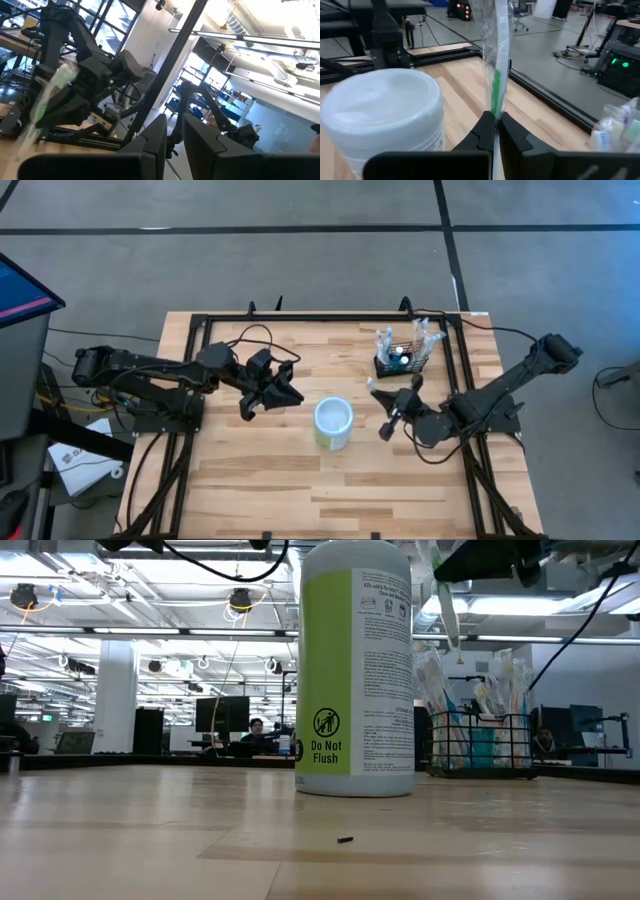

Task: Pick & Place toothbrushing station
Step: Put the green toothbrush into the wire organizer

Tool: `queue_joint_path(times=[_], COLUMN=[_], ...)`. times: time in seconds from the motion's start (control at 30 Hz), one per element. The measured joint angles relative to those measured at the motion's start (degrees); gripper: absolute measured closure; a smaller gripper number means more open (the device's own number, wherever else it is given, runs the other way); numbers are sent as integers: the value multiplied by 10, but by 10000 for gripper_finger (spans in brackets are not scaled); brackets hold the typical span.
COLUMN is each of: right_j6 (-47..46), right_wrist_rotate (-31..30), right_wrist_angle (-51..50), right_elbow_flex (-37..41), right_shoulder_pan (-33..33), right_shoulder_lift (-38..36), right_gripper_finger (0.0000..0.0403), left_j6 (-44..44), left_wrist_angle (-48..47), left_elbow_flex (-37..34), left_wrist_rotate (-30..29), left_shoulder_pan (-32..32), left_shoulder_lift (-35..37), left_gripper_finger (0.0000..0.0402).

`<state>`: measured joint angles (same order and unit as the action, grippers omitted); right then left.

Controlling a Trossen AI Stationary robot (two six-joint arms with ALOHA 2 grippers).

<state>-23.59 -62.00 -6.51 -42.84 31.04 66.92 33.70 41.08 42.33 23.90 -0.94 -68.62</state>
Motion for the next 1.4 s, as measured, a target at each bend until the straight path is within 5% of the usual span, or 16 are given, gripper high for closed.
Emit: queue_joint_path(times=[0.17,0.37,0.5,1.0,1.4], right_j6=[20,178,204,144,106], right_wrist_rotate=[15,136,159,19,19], right_wrist_angle=[57,328,383,134,21], right_elbow_flex=[0,61,107,122,122], right_shoulder_pan=[-2,-51,-87,-92,-148], right_shoulder_lift=[18,54,31,-124,-176], right_gripper_finger=[403,403,403,403,403], left_j6=[-6,-18,-15,-18,-19], left_wrist_angle=[-1,-2,-2,-2,-2], left_elbow_flex=[0,0,0,0,0], left_wrist_rotate=[0,0,0,0,0], left_shoulder_pan=[6,10,14,16,16], left_shoulder_lift=[0,0,0,0,0], left_gripper_finger=[344,344,344,344,344])
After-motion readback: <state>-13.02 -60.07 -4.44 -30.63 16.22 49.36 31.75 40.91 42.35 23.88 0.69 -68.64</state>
